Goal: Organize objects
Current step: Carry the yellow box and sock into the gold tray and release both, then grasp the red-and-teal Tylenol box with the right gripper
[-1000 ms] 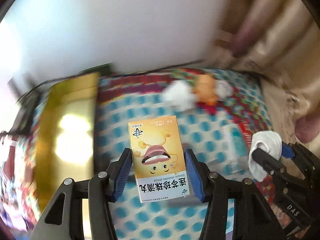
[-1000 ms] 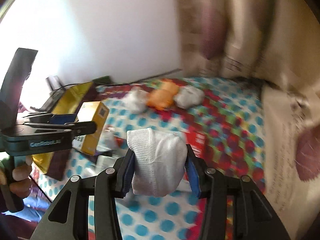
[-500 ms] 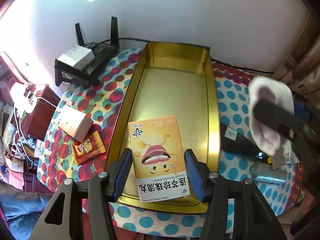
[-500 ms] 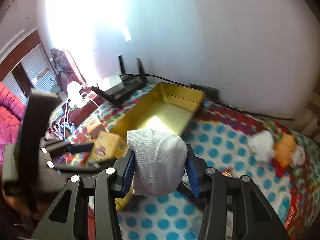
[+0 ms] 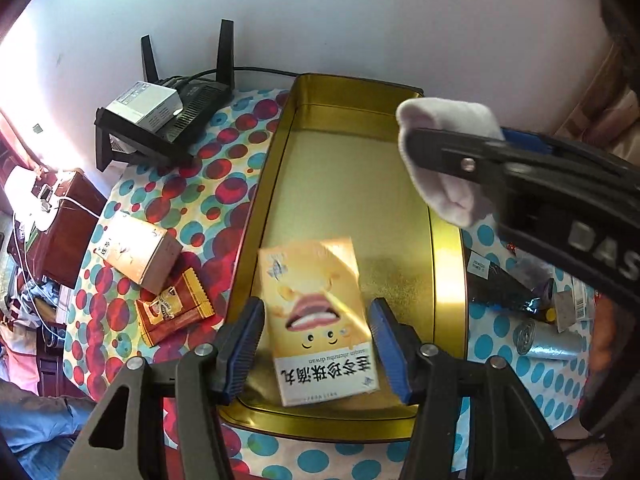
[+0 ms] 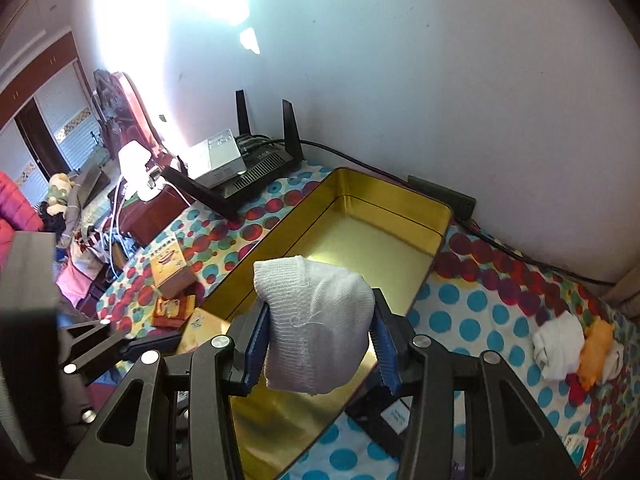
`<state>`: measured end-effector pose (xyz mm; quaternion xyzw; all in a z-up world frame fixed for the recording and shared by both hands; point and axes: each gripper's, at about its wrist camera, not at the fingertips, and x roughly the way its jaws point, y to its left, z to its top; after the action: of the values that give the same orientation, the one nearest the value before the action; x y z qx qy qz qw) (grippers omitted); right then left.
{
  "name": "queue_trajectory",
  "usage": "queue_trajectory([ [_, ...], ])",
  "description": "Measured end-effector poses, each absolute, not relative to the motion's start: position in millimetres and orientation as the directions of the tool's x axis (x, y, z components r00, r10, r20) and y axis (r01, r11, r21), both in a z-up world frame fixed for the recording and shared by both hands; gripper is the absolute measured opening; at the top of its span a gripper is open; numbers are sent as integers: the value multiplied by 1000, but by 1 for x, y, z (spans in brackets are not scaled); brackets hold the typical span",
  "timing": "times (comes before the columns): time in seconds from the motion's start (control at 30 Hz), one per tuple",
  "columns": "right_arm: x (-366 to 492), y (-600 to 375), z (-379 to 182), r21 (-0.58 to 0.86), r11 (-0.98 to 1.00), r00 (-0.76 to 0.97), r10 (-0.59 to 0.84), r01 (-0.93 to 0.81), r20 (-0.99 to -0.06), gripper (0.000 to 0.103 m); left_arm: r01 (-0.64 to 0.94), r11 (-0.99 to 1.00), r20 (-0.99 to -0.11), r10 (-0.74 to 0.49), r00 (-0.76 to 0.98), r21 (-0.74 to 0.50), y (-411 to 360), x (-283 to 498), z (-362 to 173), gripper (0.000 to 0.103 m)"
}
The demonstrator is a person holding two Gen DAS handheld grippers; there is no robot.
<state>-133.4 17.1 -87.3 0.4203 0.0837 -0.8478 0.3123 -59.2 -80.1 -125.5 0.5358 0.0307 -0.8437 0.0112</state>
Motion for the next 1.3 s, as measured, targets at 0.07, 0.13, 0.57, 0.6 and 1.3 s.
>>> queue_trajectory([
  [0.07,-139,11,-92,113,-792,-448,-450,600,-773,45,55,-998,-901,9,-434,-37,-83,-57,-124,56],
  [0.13,-143,6,-95,103,-793,-448,-441,601,-778,46,55,-998,-897,14,-442,-43,-86,-56,-121,56],
  [0.57,-151,-18,-103,43,-788,-477,-415,615,-775,79,98,-995,-883,-30,-469,-18,-104,-47,-111,56],
  [0.6,-149,-17,-101,35,-786,-490,-418,617,-765,83,98,-995,-882,-29,-471,-20,-104,-47,-110,56],
  [1.3,-91,269,-106,-48,-997,-590,3,61,-807,79,-130,-991,-867,78,-492,-15,6,-55,-99,56],
])
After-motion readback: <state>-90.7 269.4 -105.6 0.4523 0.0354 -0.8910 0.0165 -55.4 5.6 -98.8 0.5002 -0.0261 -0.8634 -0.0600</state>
